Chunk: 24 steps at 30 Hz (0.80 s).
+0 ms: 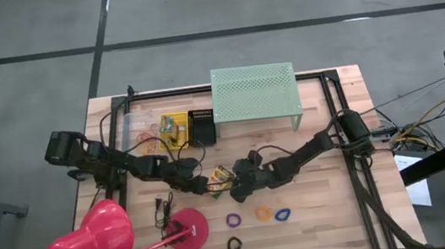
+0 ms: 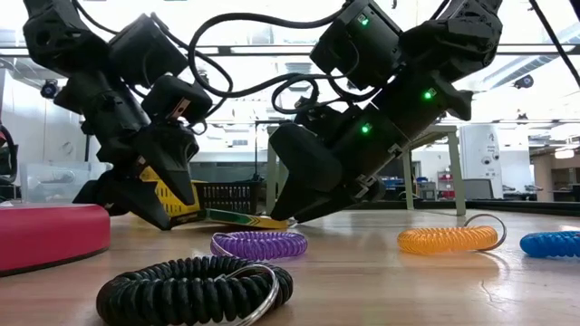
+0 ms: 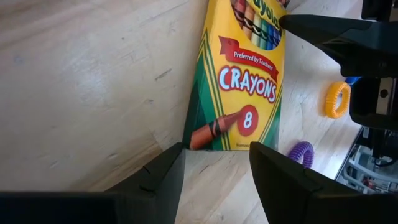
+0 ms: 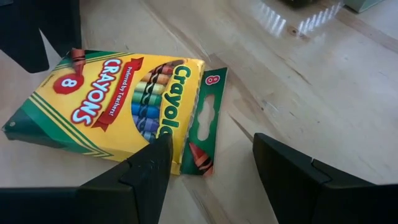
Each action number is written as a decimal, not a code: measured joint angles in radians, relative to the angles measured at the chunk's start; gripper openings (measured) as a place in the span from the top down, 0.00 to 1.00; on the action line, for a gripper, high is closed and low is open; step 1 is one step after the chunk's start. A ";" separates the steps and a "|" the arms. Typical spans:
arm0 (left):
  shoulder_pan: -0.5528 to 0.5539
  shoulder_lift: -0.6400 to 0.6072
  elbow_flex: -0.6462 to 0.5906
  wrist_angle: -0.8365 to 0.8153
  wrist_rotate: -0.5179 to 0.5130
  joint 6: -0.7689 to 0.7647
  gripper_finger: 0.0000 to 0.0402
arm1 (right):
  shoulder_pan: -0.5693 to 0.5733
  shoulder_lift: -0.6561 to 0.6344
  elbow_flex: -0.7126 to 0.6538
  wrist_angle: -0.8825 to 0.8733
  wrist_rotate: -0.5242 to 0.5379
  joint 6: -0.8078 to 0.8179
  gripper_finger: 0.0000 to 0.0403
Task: Pick & Place Office Desk Supplies
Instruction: Put the crayon into the yellow bin
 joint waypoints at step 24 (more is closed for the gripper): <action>-0.001 -0.002 -0.002 0.030 -0.005 -0.009 0.60 | -0.001 -0.001 -0.002 -0.005 -0.006 -0.008 0.44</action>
